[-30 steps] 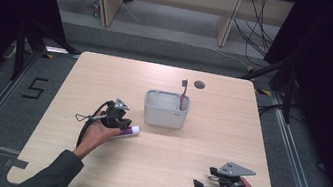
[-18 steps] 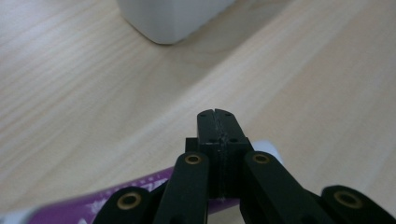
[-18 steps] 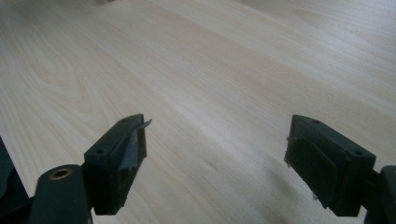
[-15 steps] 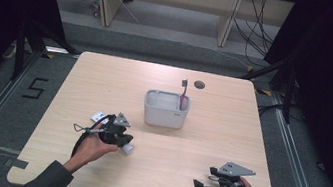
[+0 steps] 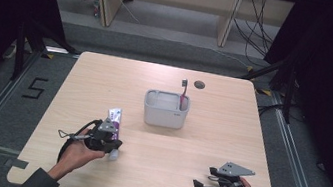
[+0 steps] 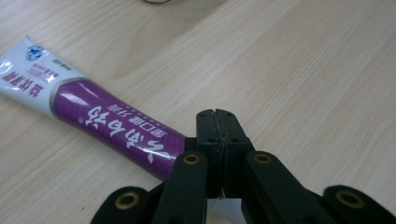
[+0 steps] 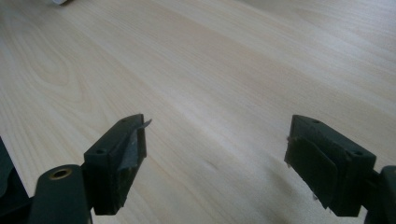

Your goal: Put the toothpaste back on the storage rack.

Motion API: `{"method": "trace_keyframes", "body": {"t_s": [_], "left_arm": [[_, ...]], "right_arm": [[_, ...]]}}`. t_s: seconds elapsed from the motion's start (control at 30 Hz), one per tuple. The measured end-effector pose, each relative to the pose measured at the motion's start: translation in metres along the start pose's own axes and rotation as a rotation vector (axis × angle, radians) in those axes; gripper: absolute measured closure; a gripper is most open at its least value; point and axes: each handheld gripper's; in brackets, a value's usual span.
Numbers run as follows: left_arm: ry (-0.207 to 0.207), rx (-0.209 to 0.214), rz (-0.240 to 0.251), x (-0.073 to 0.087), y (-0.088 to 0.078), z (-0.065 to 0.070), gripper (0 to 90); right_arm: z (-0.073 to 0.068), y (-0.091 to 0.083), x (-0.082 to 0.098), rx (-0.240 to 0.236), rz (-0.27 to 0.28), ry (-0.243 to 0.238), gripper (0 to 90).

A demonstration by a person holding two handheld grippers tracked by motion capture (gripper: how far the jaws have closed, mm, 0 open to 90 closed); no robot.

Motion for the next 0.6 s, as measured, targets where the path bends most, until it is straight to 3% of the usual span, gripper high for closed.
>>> {"method": "trace_keyframes", "body": {"t_s": [0.6], "left_arm": [[-0.006,-0.037,0.010,0.011,-0.013,-0.006,87.6]], "right_arm": [[0.001,-0.001,0.000,0.006,-0.003,-0.004,21.0]]}}
Point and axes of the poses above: each handheld gripper's, and its own axes: y roughly forward along the jaws, x roughly out of its underside, z roughly to its right
